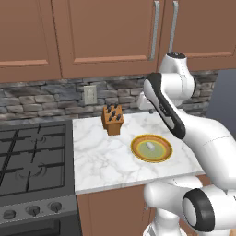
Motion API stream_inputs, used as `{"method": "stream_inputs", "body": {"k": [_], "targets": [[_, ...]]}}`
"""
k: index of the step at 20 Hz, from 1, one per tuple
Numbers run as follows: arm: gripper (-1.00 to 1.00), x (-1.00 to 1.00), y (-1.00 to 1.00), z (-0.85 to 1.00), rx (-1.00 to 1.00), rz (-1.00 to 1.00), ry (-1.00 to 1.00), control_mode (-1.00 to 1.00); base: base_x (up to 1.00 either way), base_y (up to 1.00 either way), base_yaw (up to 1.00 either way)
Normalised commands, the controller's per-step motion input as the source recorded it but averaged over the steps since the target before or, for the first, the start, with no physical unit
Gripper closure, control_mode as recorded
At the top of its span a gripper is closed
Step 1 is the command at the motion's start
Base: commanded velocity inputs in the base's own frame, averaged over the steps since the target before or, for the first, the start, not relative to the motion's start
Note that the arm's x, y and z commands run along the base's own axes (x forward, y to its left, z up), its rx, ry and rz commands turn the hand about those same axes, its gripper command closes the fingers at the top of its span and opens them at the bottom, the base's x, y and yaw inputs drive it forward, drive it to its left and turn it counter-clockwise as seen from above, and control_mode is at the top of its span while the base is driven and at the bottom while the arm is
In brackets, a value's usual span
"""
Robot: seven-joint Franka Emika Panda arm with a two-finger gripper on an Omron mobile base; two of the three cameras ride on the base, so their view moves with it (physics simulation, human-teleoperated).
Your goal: Pick up the marshmallow and place it in the cup of hot chocolate on the dining counter.
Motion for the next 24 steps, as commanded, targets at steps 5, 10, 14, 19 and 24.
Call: {"method": "stream_inputs", "body": {"k": [5, 10, 14, 19, 24], "targets": [[-1.0, 0.0, -0.08, -0.28, 0.0, 0.0, 0.0, -1.0, 0.0, 0.0, 0.0], [-1.0, 0.0, -0.31, -0.55, 0.0, 0.0, 0.02, -1.0, 0.0, 0.0, 0.0], [-1.0, 0.01, -0.28, -0.27, 0.0, 0.03, 0.12, -1.0, 0.0, 0.0, 0.0], [-1.0, 0.2, -0.06, -0.36, 0.0, 0.06, 0.15, -1.0, 0.0, 0.0, 0.0], [-1.0, 0.36, 0.0, -0.5, 0.0, 0.07, 0.14, -1.0, 0.0, 0.0, 0.0]]}}
